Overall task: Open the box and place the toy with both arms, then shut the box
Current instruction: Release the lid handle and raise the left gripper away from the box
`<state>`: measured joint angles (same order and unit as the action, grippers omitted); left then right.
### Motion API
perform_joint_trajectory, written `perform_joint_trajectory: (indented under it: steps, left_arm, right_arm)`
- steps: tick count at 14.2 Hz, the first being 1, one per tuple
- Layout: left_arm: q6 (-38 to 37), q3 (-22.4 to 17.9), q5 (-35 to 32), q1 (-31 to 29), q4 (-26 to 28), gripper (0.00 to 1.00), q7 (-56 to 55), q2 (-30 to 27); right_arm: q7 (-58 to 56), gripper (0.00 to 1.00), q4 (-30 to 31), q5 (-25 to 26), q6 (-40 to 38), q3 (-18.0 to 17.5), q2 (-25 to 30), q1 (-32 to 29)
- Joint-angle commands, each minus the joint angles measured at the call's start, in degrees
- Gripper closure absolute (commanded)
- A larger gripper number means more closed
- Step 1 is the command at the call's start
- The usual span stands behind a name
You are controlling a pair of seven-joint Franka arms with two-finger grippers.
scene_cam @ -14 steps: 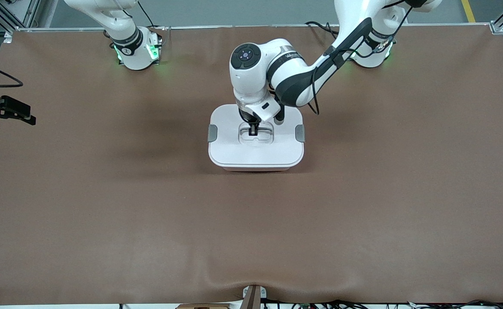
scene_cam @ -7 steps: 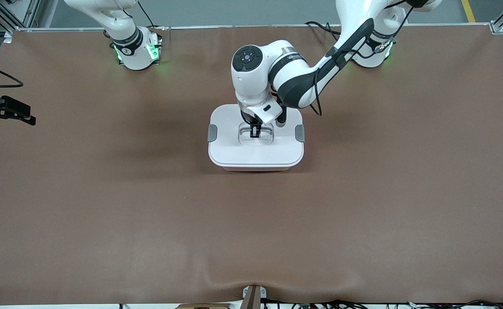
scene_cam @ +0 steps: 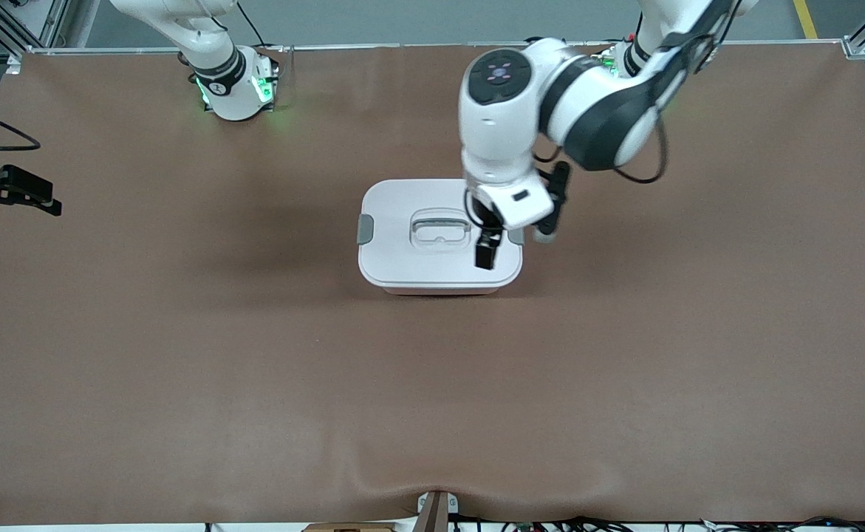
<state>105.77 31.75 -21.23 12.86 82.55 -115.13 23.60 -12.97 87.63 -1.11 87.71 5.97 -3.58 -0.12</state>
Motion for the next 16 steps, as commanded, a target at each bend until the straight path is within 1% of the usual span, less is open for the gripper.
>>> perform_joint_trajectory:
  steps: [1,5,10,11,12,14,16]
  left_arm:
    - [-2.2,0.3,4.0,-6.1,0.4,0.0,14.1,-4.2]
    - [-8.0,0.4,5.3,-13.8,0.4,0.0,34.3,-8.2]
    - [-11.6,0.3,11.1,-23.7,0.3,0.0,56.5,-13.4]
    - [-12.3,-0.1,11.7,-24.4,0.4,0.0,60.8,-14.5]
    - [-14.2,-2.1,12.3,-23.9,0.5,0.0,65.7,-15.8]
    - [-16.8,-9.5,14.1,-20.4,0.9,0.0,75.9,-18.6]
    - [-20.2,-17.7,15.2,-14.7,0.9,0.0,84.2,-20.3]
  right_arm:
    - [0.8,0.0,0.3,0.6,-0.1,0.1,0.9,0.3]
    - [0.7,0.0,0.3,0.7,0.0,0.1,0.9,0.4]
    - [0.7,0.0,0.3,0.8,0.3,0.1,0.9,0.4]
    - [0.7,0.0,0.3,0.8,0.5,0.1,0.9,0.4]
    - [0.8,0.0,0.3,0.7,0.4,0.0,0.9,0.5]
    - [1.6,0.0,0.3,0.7,0.4,0.0,0.9,0.9]
    - [1.6,0.0,0.3,0.7,0.3,0.1,0.9,0.8]
